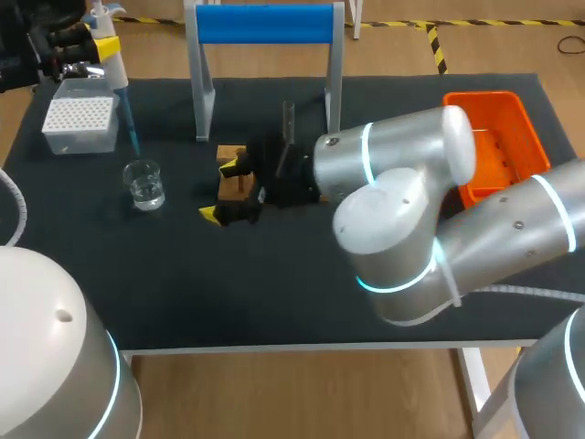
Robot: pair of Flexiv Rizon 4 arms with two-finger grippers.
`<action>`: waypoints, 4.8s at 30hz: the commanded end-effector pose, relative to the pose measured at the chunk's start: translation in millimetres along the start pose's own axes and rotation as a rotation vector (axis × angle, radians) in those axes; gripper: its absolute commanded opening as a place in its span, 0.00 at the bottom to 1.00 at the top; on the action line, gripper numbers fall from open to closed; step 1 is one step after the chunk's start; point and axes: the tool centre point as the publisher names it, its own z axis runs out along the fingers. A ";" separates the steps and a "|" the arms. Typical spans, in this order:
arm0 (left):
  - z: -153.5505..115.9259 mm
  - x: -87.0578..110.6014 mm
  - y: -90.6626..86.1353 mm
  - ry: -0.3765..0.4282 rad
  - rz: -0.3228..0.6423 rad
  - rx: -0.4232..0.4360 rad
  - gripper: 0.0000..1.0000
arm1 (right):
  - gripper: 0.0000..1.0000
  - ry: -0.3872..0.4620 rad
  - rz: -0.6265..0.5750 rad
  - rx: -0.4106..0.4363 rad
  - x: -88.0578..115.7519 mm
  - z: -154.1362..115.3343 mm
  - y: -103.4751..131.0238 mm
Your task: Invert the test tube, pick up the pipette, mount the tip to pipette, aspirate from beaker and dispense into the tube, eject the tip, return the pipette, and cap with the stopper.
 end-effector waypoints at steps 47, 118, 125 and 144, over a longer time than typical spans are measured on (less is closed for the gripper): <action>0.7 0.2 0.2 -0.002 0.001 0.001 0.00 | 1.00 -0.242 -0.018 0.065 -10.0 54.0 -17.0; 3.9 -1.9 48.7 0.000 0.016 0.017 0.00 | 1.00 -0.244 -0.016 0.073 -10.8 55.1 -18.8; 5.6 -3.2 56.0 0.000 0.018 0.023 0.00 | 1.00 -0.244 -0.016 0.073 -10.8 55.1 -18.8; 6.0 -11.4 69.6 -0.004 0.041 0.021 0.00 | 1.00 -0.244 -0.016 0.073 -10.8 55.1 -18.8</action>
